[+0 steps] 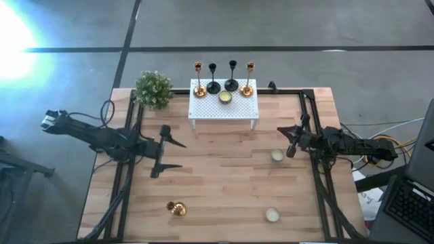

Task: Pick & Place candle stick holders
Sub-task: Put the blue scented candle on the shelf

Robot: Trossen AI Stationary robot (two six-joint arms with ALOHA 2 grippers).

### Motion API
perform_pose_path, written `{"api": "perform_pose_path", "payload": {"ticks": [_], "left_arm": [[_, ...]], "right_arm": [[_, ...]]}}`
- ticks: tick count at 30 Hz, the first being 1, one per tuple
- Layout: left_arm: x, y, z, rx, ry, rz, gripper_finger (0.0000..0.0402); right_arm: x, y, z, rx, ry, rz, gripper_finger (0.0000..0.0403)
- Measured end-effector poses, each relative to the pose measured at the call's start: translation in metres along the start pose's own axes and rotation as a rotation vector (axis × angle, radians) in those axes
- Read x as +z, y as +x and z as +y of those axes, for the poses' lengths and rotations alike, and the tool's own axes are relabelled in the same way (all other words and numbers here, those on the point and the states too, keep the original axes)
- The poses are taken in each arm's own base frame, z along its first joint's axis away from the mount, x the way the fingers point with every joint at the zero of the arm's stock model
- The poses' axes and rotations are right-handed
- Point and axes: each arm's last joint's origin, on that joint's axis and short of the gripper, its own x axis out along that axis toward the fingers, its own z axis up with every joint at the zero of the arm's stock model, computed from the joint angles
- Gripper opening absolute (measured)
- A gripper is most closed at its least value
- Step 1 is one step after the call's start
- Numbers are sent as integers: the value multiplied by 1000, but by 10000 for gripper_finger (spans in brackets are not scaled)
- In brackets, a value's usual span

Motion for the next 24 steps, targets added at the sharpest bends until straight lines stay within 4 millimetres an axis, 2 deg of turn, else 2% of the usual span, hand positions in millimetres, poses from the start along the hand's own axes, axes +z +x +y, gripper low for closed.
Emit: {"api": "perform_pose_path", "payload": {"ticks": [6,8,9,12,16,20,24], "left_arm": [[-14,-6,2,146,-89,32,328],[-19,-10,1,148,-92,29,328],[-22,-13,1,146,-93,24,328],[-31,-23,0,156,-92,14,325],[-49,-38,0,211,-60,31,303],[-69,-51,-1,302,-68,22,272],[-91,-58,-4,320,-115,14,238]], "right_arm": [[17,-2,-12,-35,900,-213,8],[21,-4,-16,-29,1083,-281,8],[23,-4,-18,-28,1121,-311,8],[25,-5,-20,-40,1081,-344,8],[25,-5,-20,-67,930,-331,8],[25,-5,-19,-66,921,-322,8],[23,-2,-18,-67,881,-294,8]]}}
